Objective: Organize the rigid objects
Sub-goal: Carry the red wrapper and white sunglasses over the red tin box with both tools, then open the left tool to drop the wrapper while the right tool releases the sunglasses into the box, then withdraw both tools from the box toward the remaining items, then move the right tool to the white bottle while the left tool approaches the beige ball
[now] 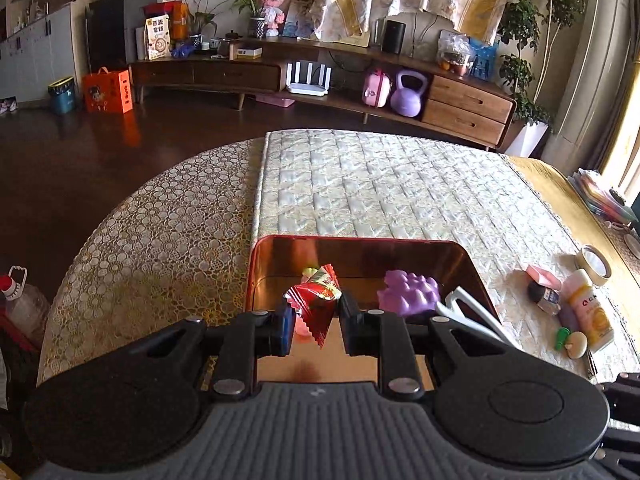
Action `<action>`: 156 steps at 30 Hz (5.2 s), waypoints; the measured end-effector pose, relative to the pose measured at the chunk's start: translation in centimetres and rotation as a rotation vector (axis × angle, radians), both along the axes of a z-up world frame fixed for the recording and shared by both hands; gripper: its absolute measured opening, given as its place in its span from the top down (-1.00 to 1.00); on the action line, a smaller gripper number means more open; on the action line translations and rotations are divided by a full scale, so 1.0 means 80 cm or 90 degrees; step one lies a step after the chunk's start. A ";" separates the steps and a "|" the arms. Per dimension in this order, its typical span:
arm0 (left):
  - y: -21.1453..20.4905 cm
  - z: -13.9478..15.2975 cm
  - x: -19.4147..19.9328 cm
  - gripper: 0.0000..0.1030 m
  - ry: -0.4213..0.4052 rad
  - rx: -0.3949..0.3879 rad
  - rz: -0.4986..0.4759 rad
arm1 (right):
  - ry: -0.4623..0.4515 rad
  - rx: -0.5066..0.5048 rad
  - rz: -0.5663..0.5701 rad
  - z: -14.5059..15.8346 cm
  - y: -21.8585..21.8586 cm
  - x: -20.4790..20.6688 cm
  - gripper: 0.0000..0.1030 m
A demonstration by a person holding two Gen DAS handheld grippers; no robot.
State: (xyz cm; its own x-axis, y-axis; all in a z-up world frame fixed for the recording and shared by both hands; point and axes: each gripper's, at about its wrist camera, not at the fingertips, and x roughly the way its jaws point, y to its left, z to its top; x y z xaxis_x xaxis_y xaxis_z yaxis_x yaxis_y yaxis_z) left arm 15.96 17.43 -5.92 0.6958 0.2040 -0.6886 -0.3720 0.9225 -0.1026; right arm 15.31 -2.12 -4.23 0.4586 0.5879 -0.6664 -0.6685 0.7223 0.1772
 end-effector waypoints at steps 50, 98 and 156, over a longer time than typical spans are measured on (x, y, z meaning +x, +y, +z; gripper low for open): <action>0.004 -0.039 0.037 0.39 0.073 0.001 -0.017 | -0.025 -0.037 0.084 -0.015 0.031 -0.018 0.10; -0.167 0.022 -0.016 -0.60 -0.009 -0.016 -0.190 | -0.003 0.013 -0.163 0.022 -0.201 0.019 -0.99; -0.305 -0.081 0.121 0.30 0.030 -0.002 -0.370 | 0.141 0.028 -0.224 -0.072 -0.215 0.202 -0.01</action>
